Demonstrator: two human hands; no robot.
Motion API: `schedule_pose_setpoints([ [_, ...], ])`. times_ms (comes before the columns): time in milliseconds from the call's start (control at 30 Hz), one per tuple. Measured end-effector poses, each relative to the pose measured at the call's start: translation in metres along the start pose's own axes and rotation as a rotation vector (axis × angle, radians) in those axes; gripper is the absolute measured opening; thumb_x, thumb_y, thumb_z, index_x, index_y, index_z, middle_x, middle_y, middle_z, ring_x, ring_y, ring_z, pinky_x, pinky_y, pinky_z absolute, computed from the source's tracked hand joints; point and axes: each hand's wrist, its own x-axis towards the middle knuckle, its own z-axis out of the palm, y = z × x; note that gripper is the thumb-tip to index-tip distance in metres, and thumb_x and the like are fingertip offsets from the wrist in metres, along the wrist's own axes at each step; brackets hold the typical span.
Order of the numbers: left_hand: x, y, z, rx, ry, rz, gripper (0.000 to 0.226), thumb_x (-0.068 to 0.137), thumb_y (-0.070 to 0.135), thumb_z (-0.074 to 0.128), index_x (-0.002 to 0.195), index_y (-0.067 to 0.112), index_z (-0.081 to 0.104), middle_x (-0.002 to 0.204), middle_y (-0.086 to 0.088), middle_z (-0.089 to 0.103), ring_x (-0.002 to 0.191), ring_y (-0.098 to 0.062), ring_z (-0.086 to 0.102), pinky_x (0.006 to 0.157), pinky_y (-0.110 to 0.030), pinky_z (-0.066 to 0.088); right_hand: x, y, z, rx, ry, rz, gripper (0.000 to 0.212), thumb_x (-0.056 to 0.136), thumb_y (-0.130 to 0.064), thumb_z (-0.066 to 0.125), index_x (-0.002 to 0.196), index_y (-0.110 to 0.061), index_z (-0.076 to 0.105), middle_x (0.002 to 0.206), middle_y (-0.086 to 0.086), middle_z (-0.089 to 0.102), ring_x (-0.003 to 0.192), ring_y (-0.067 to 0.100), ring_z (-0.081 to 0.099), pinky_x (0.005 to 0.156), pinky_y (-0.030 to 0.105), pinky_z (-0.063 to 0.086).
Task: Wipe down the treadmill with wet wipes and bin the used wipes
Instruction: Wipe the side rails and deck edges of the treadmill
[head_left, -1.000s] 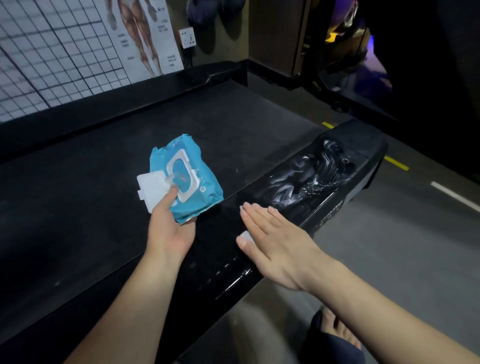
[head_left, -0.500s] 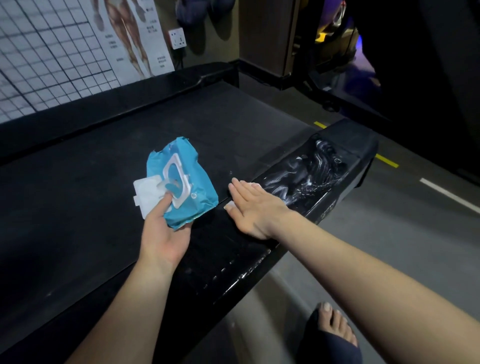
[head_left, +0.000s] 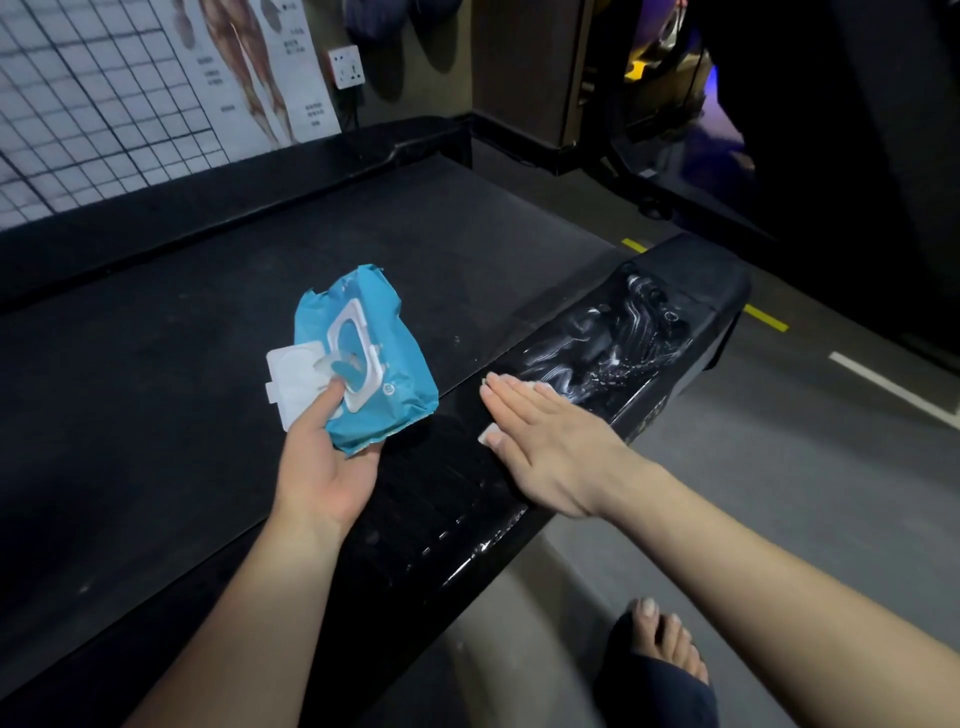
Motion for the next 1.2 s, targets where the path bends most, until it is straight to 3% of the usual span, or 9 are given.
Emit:
schedule_pose_setpoints([
  [233,0.000,0.000,0.000,0.027,-0.017,0.011,0.033,0.106,0.013,0.058,0.138,0.016,0.064,0.129,-0.007,0.075,0.119,-0.028,0.073,0.105,-0.047,0.056,0.041,0.020,-0.014,-0.039,-0.132,-0.003,0.060,0.108,-0.040,0.010,0.161,-0.016,-0.005,0.168,-0.002,-0.012,0.154,0.009,-0.013,0.125,0.033,-0.010],
  [567,0.003,0.000,0.000,0.042,-0.022,-0.014,0.032,0.106,0.014,0.059,0.138,0.015,0.065,0.128,-0.007,0.076,0.117,-0.027,0.074,0.107,-0.048,0.055,-0.043,0.032,0.001,-0.011,0.043,-0.002,0.066,0.101,-0.050,-0.003,0.161,-0.021,-0.008,0.167,-0.009,-0.015,0.149,0.000,-0.022,0.125,0.031,-0.011],
  [867,0.003,0.000,-0.002,0.062,-0.015,-0.001,0.034,0.105,0.015,0.059,0.139,0.014,0.064,0.130,-0.009,0.075,0.118,-0.027,0.073,0.111,-0.049,0.052,0.054,0.030,-0.015,-0.041,-0.099,0.136,0.062,0.108,-0.041,0.008,0.160,-0.013,-0.007,0.168,0.001,-0.014,0.154,0.013,-0.013,0.126,0.037,-0.009],
  [1033,0.000,-0.001,0.002,0.106,-0.016,-0.012,0.035,0.105,0.015,0.058,0.140,0.013,0.063,0.132,-0.010,0.074,0.121,-0.028,0.072,0.113,-0.049,0.050,0.049,0.030,-0.014,-0.038,-0.070,0.163,0.062,0.107,-0.039,0.007,0.160,-0.012,-0.007,0.168,0.002,-0.014,0.154,0.013,-0.013,0.125,0.039,-0.010],
  [1200,0.001,-0.006,0.019,0.227,-0.054,-0.044,0.035,0.101,0.011,0.061,0.136,0.010,0.066,0.129,-0.015,0.074,0.113,-0.031,0.074,0.096,-0.048,0.062,-0.018,0.029,-0.004,-0.030,0.032,0.148,0.081,0.089,-0.051,-0.014,0.160,-0.013,-0.008,0.168,-0.001,-0.014,0.153,0.010,-0.017,0.124,0.034,-0.013],
])
